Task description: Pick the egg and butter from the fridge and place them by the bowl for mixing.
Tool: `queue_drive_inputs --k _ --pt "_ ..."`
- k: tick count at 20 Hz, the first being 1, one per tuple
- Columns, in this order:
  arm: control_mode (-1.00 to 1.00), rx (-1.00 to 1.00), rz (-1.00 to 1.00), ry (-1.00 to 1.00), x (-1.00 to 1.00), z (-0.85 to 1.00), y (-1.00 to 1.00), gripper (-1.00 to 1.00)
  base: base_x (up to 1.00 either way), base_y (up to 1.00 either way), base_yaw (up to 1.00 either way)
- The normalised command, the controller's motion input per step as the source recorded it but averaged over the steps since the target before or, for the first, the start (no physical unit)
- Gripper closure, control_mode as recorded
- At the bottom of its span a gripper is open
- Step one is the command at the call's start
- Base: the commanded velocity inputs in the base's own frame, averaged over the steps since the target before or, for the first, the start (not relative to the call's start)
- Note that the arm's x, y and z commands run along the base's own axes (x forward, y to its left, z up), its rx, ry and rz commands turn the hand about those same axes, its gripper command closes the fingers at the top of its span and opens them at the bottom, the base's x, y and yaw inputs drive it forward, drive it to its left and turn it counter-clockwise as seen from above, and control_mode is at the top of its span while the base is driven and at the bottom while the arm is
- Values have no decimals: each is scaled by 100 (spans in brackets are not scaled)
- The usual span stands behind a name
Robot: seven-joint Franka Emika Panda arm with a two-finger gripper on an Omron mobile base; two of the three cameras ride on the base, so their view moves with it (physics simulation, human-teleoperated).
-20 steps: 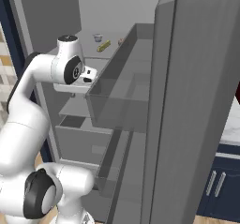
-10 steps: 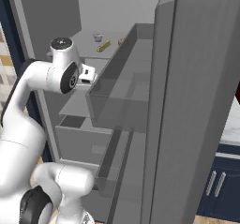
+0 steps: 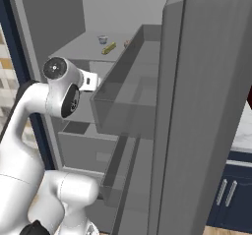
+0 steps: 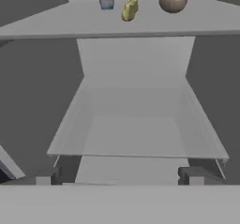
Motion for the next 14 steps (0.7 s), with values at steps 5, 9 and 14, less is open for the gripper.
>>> queue_drive_inputs --k 5,9,14 --pt "-100 -4 -6 -1 12 39 -17 -100 0 0 0" --pt "-100 -2 -4 -1 16 43 -3 -100 0 0 0" --pt "-100 0 0 -3 2 54 0 -100 0 0 0"
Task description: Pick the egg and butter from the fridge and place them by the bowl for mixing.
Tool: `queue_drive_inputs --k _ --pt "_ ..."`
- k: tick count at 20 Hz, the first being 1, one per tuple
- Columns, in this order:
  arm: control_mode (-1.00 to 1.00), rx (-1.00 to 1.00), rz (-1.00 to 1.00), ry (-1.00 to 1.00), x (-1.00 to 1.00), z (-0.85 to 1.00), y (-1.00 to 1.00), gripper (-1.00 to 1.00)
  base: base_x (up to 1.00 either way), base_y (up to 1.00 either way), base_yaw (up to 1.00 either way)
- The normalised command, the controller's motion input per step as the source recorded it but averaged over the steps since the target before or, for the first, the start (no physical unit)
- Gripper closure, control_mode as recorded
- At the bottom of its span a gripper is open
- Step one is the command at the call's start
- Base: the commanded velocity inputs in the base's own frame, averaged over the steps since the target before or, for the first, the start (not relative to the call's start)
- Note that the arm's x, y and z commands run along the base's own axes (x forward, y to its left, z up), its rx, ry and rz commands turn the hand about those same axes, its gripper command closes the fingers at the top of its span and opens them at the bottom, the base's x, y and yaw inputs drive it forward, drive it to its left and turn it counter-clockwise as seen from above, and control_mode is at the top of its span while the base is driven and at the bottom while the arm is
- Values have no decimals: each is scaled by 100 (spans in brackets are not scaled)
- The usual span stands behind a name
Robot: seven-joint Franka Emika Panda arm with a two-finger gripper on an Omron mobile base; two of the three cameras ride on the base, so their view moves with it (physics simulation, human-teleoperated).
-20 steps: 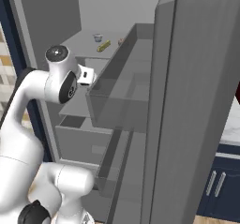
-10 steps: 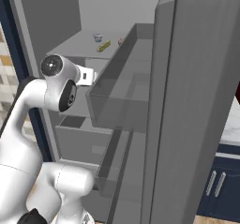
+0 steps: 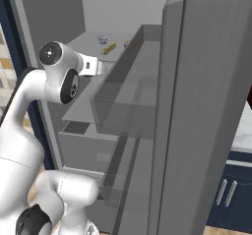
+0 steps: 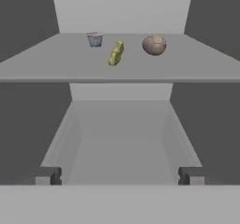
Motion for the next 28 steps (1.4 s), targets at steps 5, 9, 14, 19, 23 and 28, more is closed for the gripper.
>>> queue_drive_inputs --k 5,9,14,19,23,28 --pt "-100 0 0 -3 0 52 2 -100 0 0 0" --pt "-100 0 0 -2 21 31 12 -100 0 0 0" --pt "-100 0 0 -25 44 -8 18 -100 0 0 0" --pt "-100 0 0 6 61 -1 9 -100 0 0 0" --pt "-100 0 0 16 59 0 5 -100 0 0 0" --pt "-100 0 0 4 42 -4 0 -100 0 0 0"
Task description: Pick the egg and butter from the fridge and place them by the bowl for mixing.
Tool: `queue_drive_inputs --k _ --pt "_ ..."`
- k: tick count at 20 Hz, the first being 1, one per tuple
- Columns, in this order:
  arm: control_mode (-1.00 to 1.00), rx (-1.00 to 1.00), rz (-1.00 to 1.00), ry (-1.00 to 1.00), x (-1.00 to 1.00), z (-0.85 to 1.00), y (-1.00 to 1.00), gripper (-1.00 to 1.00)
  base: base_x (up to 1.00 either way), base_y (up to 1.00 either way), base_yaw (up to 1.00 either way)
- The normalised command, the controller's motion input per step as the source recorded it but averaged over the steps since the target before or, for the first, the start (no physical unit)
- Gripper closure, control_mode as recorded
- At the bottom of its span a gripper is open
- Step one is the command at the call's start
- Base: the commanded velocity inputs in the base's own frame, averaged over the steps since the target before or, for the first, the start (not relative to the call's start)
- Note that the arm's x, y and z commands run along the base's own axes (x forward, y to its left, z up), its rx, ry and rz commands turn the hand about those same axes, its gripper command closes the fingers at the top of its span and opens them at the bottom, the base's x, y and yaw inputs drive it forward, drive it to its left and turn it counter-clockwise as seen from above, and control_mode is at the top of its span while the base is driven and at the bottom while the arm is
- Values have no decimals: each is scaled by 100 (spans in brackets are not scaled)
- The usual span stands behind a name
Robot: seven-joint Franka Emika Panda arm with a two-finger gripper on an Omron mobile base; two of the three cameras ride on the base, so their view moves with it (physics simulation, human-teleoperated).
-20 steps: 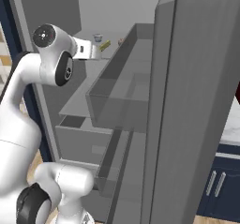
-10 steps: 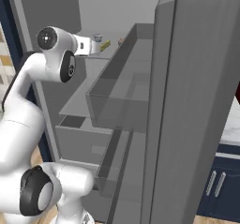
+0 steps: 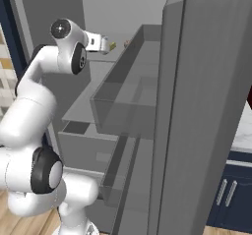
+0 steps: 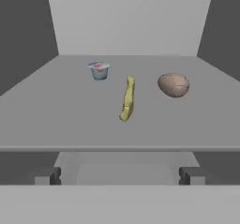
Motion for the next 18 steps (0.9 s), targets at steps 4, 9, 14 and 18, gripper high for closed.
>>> queue_drive_inputs --k 4,9,14,18 --pt "-100 0 0 0 36 -25 0 -100 0 0 0" --pt "-100 4 0 0 52 -10 -1 -100 0 0 0" --pt "-100 6 0 11 44 -1 -4 -100 0 0 0" --pt "-100 3 0 3 37 -4 -6 -100 0 0 0"
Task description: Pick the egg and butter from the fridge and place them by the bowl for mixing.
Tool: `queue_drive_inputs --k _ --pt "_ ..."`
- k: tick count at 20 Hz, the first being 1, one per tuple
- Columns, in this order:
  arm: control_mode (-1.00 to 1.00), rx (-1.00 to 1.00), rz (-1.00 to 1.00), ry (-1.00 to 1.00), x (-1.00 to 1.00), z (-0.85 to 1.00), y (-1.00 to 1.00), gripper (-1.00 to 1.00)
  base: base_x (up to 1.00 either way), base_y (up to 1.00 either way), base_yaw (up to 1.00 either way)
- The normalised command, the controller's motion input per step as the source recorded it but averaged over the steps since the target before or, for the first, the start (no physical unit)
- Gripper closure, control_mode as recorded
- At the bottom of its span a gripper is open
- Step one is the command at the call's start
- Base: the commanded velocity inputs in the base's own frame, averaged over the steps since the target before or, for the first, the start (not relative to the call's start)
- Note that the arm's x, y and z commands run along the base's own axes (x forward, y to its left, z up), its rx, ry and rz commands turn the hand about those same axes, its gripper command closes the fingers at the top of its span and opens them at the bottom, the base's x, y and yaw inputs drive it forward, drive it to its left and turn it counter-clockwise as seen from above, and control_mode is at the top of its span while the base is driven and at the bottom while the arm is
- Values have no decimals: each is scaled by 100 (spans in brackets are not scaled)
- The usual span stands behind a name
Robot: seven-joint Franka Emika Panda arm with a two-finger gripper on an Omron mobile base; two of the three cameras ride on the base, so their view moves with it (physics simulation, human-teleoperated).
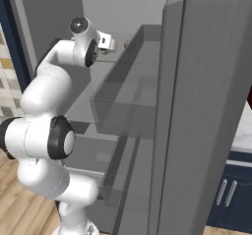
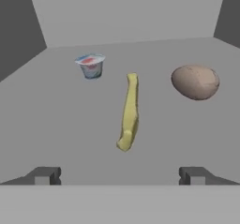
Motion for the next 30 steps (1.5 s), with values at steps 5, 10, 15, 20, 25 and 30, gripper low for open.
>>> queue_drive_inputs --k 5,10,15,20,25,30 --pt "-100 0 0 -1 26 -10 -4 -100 0 0 0" --pt "-100 0 0 0 40 -15 -4 -100 0 0 0" --pt "-100 0 -1 0 18 -8 1 -100 0 0 0" --pt "-100 0 -3 0 12 -11 1 -100 0 0 0" --pt "-100 0 -2 0 20 -15 2 -100 0 0 0" --pt "-100 0 -1 0 24 -11 0 -100 0 0 0"
